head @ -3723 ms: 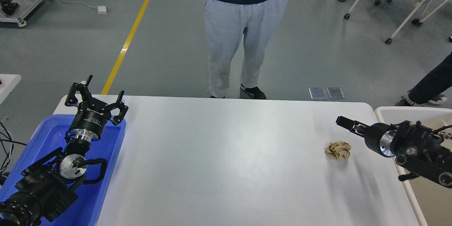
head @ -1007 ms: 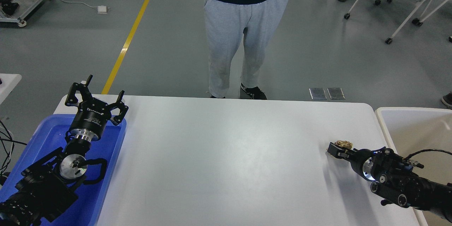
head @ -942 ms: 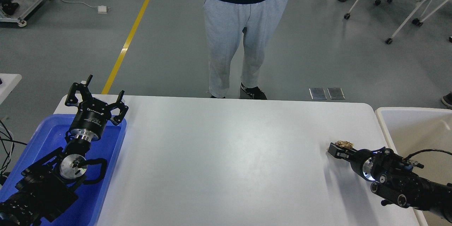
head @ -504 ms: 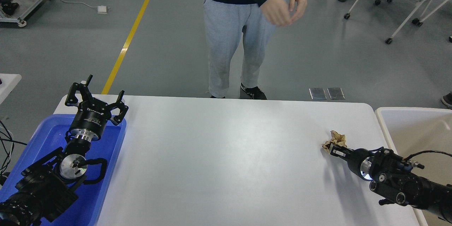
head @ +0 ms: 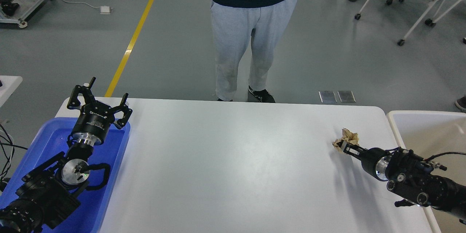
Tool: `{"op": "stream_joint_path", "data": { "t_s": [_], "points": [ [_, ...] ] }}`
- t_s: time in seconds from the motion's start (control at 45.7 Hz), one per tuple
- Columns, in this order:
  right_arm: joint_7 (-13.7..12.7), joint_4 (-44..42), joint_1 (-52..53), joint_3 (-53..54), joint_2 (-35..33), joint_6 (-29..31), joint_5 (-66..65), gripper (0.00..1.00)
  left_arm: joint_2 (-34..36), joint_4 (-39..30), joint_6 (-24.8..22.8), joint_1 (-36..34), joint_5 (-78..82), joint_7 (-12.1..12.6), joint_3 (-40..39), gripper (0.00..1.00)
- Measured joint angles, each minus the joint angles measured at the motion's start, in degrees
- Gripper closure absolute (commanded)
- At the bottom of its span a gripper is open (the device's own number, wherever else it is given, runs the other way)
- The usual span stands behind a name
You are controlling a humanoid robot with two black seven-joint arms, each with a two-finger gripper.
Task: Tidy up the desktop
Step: 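Carry the wrapper with the right gripper over the white bin and release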
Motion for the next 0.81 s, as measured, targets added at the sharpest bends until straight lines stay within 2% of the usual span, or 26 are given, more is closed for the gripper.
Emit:
{"op": "stream_joint_path", "data": {
  "t_s": [0.328,0.81],
  "points": [
    [0.13,13.63,7.84,-0.51,-13.43,2.97,0.43,1.0,0.01,0.0,0.0,0.0,0.01,0.0,0.0,0.0],
    [-0.05,33.19,25.25,-0.71,-37.08,17.25,-1.35,1.0,0.0,0.0,0.0,-0.02,0.02,0.0,0.0,0.0]
  ]
}}
